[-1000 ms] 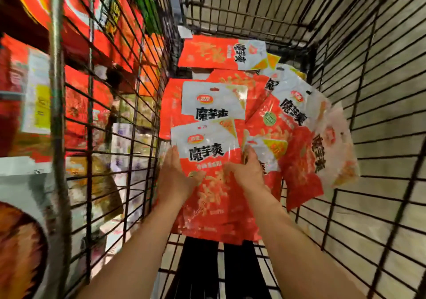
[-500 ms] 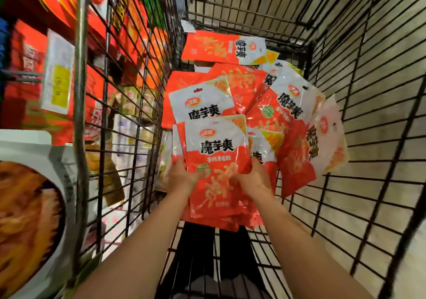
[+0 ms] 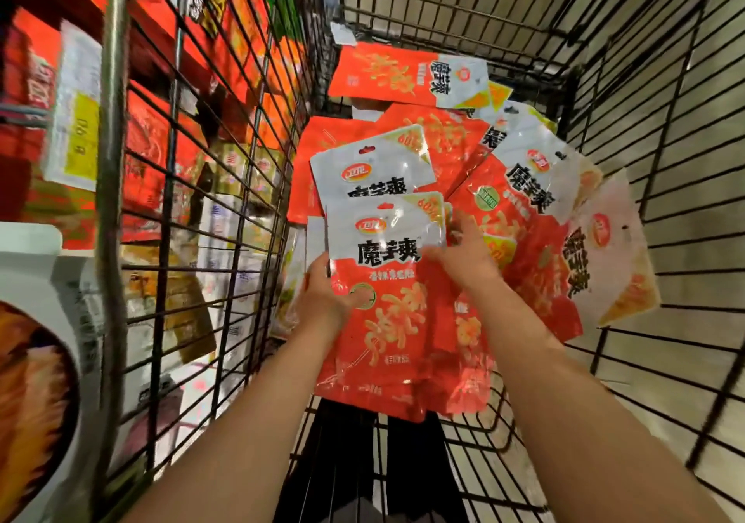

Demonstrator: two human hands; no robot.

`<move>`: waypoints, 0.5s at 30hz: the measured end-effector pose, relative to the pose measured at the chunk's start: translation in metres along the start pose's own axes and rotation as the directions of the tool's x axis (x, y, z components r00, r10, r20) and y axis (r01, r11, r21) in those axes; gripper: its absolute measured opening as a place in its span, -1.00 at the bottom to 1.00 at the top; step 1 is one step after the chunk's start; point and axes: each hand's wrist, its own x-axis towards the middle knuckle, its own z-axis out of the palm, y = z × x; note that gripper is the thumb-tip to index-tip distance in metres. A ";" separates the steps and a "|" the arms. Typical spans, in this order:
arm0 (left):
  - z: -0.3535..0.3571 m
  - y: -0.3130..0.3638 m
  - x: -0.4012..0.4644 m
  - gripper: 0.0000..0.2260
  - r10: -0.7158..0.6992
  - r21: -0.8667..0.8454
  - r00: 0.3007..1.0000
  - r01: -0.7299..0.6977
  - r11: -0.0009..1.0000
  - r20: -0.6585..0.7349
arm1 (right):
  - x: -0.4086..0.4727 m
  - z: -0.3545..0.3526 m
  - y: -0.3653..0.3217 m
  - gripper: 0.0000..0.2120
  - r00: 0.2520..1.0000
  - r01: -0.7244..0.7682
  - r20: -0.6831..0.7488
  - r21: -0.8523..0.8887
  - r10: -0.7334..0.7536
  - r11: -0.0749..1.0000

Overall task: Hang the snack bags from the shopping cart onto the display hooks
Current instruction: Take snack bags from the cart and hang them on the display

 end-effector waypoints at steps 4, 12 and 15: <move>0.003 0.025 -0.018 -0.22 0.076 -0.044 0.997 -0.075 0.996 0.014 | 0.000 0.007 0.003 -0.32 0.998 0.027 -0.056 0.041 -0.024 0.999; -0.005 0.025 -0.019 -0.45 0.219 -0.046 0.975 -0.221 0.974 -0.039 | -0.023 0.005 0.022 -0.31 0.997 0.071 -0.016 0.110 -0.069 0.991; -0.002 0.035 -0.028 -0.59 0.314 0.011 0.949 -0.314 0.949 -0.020 | -0.026 0.007 0.030 -0.24 0.998 0.061 -0.033 0.220 -0.055 0.974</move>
